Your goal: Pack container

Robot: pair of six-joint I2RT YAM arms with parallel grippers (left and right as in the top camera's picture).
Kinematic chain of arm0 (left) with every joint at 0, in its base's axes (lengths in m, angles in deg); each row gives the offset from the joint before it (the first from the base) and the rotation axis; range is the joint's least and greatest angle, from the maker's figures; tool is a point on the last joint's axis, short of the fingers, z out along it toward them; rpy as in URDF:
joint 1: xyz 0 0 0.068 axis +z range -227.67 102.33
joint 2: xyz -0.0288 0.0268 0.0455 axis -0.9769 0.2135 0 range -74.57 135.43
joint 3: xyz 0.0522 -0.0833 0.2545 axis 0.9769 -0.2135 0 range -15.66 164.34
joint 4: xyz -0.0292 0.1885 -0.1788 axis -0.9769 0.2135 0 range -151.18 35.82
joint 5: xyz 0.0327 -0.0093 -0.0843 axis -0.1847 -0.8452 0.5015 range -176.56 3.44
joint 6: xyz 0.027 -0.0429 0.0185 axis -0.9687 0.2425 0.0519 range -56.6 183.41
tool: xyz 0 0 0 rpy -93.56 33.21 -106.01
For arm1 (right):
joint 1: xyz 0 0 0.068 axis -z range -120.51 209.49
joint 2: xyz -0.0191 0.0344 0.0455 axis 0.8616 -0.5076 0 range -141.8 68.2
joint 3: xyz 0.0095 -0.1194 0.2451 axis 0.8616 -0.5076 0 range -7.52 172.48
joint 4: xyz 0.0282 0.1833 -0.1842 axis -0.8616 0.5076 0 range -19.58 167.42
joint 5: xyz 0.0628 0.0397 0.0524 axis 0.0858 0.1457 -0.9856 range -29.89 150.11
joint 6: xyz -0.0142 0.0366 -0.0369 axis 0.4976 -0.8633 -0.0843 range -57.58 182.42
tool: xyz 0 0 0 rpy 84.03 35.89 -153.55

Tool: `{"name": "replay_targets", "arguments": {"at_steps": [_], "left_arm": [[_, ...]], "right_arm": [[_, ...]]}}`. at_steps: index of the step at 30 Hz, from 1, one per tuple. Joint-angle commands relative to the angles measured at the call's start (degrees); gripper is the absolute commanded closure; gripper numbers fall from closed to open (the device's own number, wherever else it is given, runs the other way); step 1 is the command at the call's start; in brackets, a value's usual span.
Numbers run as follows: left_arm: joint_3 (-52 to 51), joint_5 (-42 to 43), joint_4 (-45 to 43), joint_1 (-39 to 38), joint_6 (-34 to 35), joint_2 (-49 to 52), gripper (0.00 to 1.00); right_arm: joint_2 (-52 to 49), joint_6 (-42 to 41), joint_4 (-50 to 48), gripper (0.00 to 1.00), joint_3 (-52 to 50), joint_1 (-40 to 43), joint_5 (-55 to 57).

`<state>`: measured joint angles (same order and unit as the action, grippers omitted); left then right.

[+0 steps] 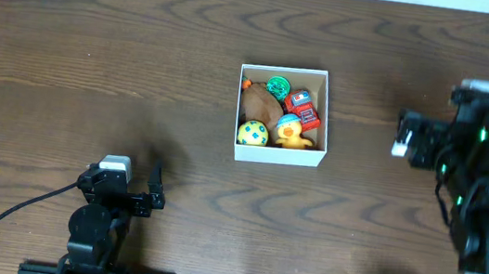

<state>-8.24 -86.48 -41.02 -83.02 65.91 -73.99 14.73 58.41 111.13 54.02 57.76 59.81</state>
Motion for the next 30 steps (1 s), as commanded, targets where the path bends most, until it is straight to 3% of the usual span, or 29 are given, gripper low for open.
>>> {"name": "replay_targets", "arguments": {"at_steps": [1, 8, 15, 30], "left_arm": [[-1.31, 0.61, 0.07, 0.31, -1.01, -0.28, 0.02], [-1.31, 0.61, 0.07, 0.28, -1.01, -0.28, 0.02], [-1.31, 0.61, 0.07, 0.31, -1.01, -0.28, 0.02], [-1.31, 0.61, 0.07, 0.31, -1.01, -0.28, 0.02]], "right_arm": [[5.40, 4.07, -2.60, 0.01, -8.76, -0.42, 1.77], [20.37, 3.87, -15.34, 0.01, -30.42, -0.37, 1.36], [32.54, 3.48, -17.88, 0.01, -44.68, 2.27, 1.31], [49.07, -1.20, -18.08, 0.01, -54.86, 2.54, 1.40]]}}
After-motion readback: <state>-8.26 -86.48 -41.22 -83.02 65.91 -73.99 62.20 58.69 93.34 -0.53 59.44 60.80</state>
